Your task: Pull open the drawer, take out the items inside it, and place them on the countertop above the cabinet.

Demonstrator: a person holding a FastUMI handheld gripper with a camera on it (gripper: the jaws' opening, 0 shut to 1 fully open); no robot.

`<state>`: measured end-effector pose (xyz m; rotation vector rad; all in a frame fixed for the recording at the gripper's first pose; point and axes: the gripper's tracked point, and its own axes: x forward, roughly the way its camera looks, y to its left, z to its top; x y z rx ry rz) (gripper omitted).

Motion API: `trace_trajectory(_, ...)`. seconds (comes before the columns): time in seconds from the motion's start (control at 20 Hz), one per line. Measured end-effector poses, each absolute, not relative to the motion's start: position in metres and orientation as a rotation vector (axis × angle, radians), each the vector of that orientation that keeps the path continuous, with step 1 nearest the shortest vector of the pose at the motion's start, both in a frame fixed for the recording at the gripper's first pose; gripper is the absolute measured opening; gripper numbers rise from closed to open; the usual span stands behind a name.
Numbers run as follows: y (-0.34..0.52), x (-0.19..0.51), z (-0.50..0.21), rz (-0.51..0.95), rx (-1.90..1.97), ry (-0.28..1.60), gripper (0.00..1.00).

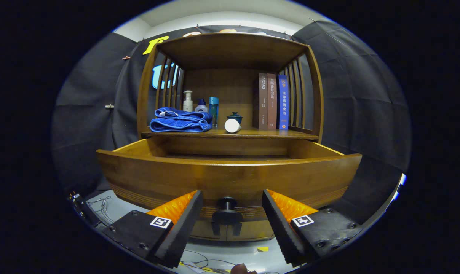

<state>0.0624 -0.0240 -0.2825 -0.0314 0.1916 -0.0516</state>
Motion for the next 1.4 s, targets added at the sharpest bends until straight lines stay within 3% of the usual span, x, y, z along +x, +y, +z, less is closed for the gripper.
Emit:
trace_trajectory(0.55,-0.022,0.073,-0.29,-0.055,0.008,0.193,0.99)
trace_trajectory(1.4,-0.027,0.187,-0.307,-0.063,-0.01,0.219,0.99)
